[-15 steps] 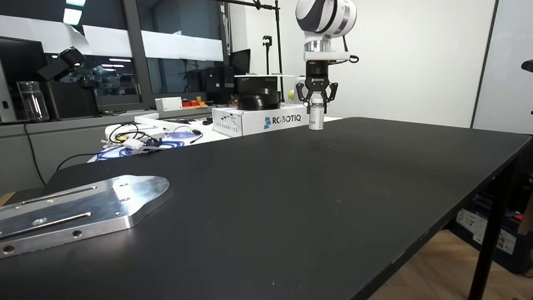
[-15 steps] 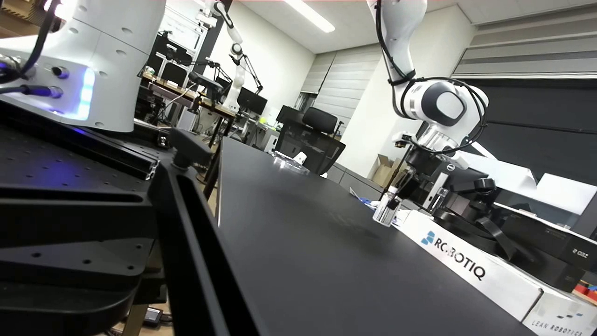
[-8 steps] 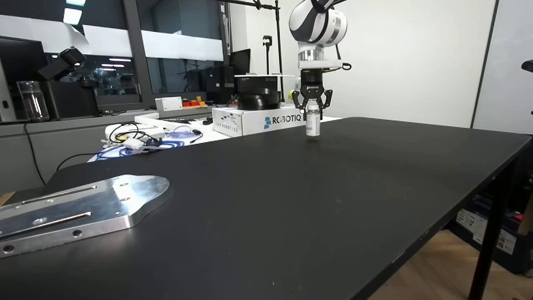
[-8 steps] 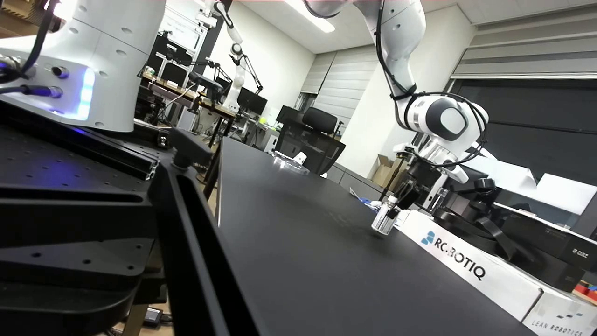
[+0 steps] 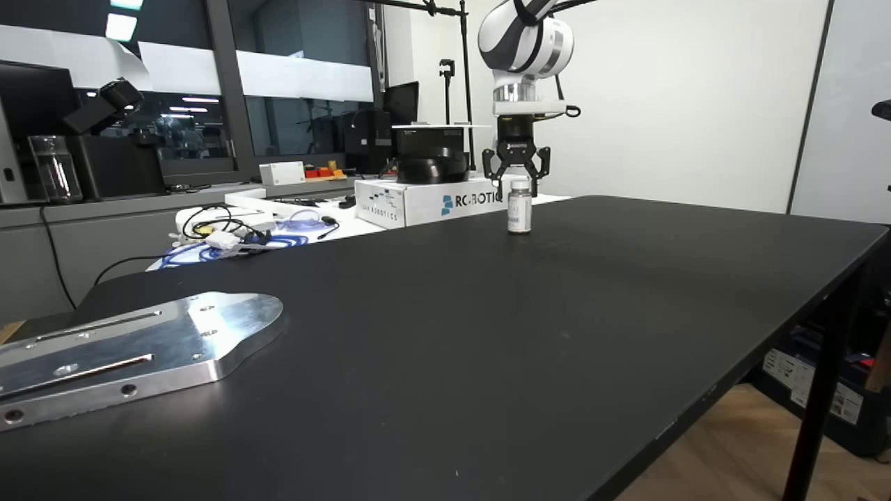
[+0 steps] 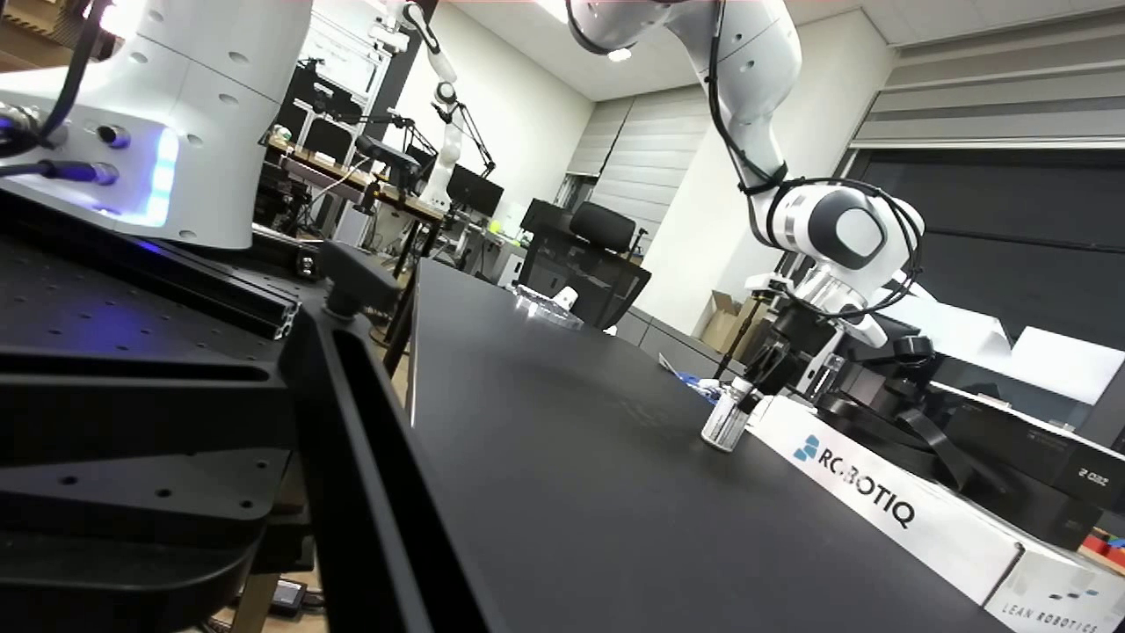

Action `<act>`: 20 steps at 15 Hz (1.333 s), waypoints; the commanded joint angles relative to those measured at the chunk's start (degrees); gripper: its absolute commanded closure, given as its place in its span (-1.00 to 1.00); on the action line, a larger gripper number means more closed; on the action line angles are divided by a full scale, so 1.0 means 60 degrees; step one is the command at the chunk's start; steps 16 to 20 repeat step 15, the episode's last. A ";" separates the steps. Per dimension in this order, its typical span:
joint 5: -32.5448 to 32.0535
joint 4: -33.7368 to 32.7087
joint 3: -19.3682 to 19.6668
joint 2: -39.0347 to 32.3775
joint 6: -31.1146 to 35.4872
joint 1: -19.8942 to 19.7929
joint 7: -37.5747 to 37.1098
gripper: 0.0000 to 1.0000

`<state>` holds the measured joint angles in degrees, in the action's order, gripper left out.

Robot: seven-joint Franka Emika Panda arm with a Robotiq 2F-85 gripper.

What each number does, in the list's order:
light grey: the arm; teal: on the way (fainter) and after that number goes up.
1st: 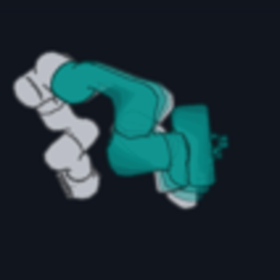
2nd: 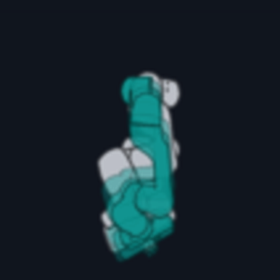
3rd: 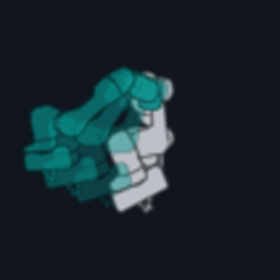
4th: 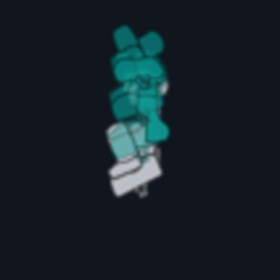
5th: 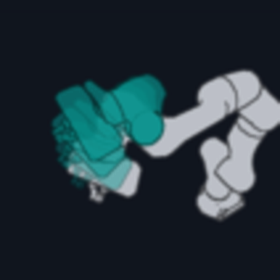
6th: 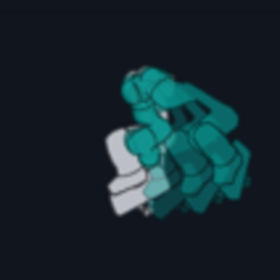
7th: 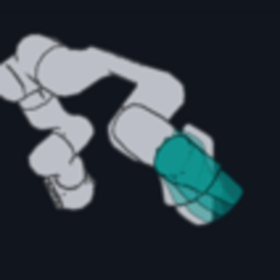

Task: Move the bottle away from you

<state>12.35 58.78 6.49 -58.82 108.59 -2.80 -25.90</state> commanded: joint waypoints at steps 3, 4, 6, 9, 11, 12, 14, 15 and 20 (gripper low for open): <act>-0.0113 -0.0274 -0.0066 0.0362 -0.0281 -0.0043 -0.0413 -1.00; -0.0129 -0.0066 -0.0047 0.0575 -0.0214 -0.0010 -0.0426 -1.00; -0.0134 0.0181 -0.0051 0.0891 -0.0203 0.0005 -0.0398 -1.00; -0.0120 0.0681 -0.0055 0.1392 -0.0104 0.0003 -0.0323 -1.00; -0.0189 0.1189 -0.0001 0.1714 -0.0211 0.0002 -0.0284 -1.00; -0.0135 0.0306 -0.0125 0.1090 -0.0149 -0.0079 -0.0095 -1.00; -0.0136 0.0676 -0.0108 0.1320 -0.0164 -0.0076 -0.0092 -1.00; -0.0133 0.0772 -0.0104 0.1372 -0.0163 -0.0075 -0.0091 -1.00; -0.0133 0.0772 -0.0104 0.1372 -0.0163 -0.0075 -0.0091 -1.00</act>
